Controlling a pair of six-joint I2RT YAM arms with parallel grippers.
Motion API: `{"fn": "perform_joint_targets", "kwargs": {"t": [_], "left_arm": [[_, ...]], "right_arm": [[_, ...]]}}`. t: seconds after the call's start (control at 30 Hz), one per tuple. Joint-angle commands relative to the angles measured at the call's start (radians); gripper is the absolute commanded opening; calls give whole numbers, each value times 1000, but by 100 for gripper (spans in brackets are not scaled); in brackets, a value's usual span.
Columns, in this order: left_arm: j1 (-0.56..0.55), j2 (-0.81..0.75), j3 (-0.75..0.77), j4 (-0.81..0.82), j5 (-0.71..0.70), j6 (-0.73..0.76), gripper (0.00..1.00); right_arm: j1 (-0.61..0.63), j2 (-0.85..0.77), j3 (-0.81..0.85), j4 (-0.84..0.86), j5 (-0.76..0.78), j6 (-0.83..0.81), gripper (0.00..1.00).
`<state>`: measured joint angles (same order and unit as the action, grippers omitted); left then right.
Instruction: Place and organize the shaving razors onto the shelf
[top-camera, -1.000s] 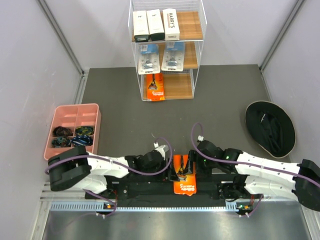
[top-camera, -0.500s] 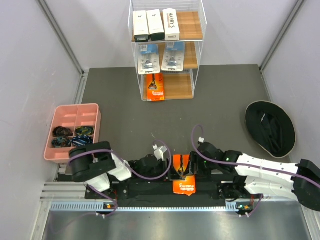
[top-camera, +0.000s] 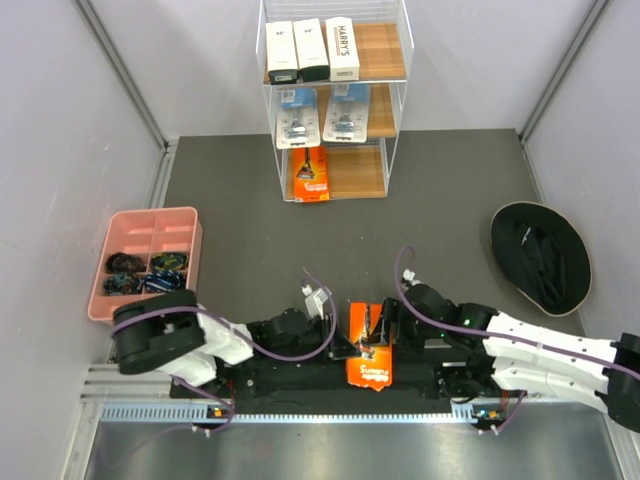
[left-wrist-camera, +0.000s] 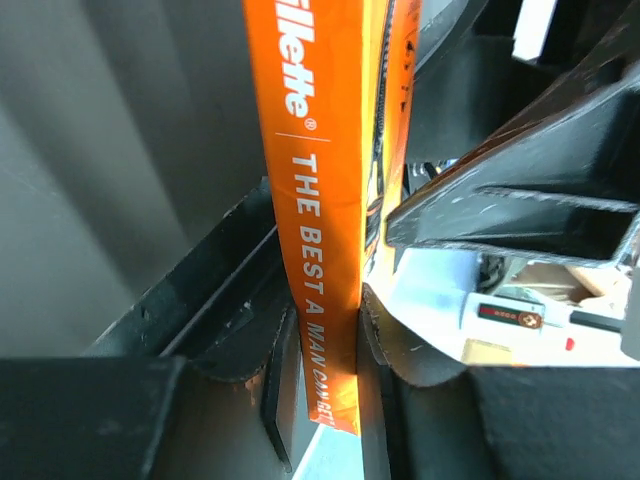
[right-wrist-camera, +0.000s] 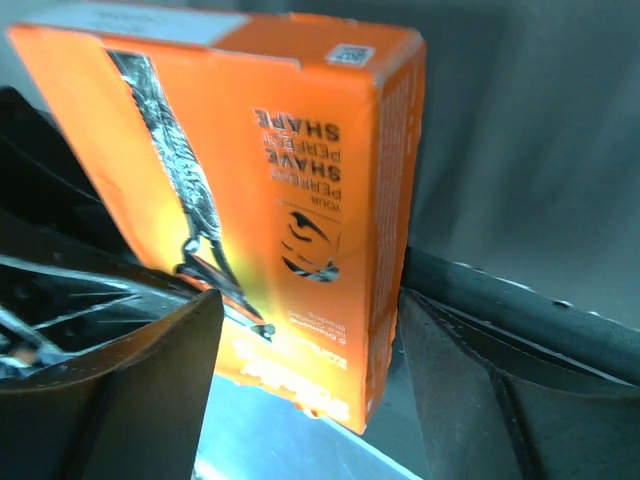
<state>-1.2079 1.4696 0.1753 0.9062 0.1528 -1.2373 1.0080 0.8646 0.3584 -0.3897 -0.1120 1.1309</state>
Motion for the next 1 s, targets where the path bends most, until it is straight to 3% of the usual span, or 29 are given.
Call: {"fn": "perform_joint_targets", "kwargs": {"t": [0.0,0.17,0.5,0.97], "left_arm": [[-7,-159,50,-240,-77,84,11],[-5,-290,90,-407,-142,119,7],[25,-358,113,-503,-185,148,7],[372,-287,122,-326,163,148,9]], "right_arm": [[15,-68,94,-26,72,6,74],[14,-148,146,-98,138,0,77],[14,-288,182,-196,222,-3,84],[15,-302,140,-128,199,20,91]]}}
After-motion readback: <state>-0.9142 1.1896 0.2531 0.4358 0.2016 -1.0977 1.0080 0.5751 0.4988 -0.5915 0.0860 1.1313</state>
